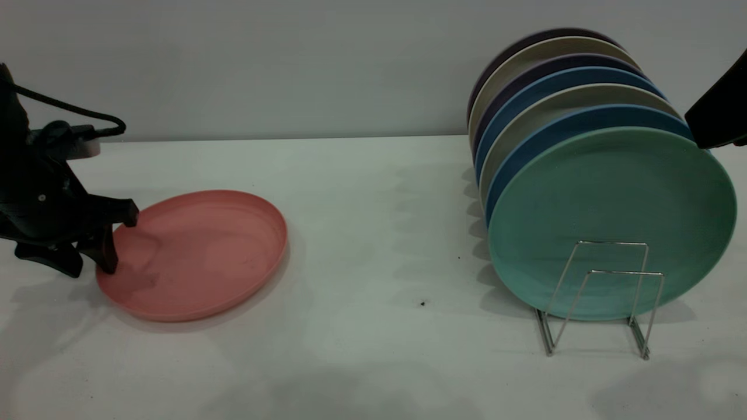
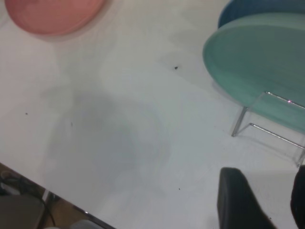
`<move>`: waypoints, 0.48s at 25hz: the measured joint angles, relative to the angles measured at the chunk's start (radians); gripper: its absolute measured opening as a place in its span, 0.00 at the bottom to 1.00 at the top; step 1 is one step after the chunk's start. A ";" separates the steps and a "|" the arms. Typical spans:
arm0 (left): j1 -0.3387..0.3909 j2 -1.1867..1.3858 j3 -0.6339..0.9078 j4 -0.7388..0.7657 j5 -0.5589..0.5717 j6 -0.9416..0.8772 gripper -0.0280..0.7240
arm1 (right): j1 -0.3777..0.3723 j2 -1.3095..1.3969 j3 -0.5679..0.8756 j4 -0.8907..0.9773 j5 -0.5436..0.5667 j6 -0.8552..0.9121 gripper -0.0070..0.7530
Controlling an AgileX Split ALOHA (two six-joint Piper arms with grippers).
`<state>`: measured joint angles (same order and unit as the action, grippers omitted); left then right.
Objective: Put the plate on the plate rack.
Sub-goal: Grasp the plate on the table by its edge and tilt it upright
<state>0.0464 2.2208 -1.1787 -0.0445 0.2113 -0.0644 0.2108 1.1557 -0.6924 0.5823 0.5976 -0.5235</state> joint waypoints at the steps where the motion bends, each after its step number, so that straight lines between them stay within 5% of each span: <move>1: 0.000 0.002 0.000 -0.001 -0.009 0.000 0.56 | 0.000 0.000 0.000 0.000 0.000 0.000 0.40; 8: 0.000 0.035 -0.002 -0.006 -0.075 0.001 0.55 | 0.000 0.000 0.000 0.003 -0.001 -0.001 0.40; 12: 0.000 0.049 -0.003 -0.006 -0.120 -0.002 0.43 | 0.000 0.000 0.000 0.003 -0.003 -0.001 0.40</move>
<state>0.0464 2.2699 -1.1819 -0.0503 0.0915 -0.0660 0.2108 1.1557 -0.6924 0.5852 0.5947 -0.5245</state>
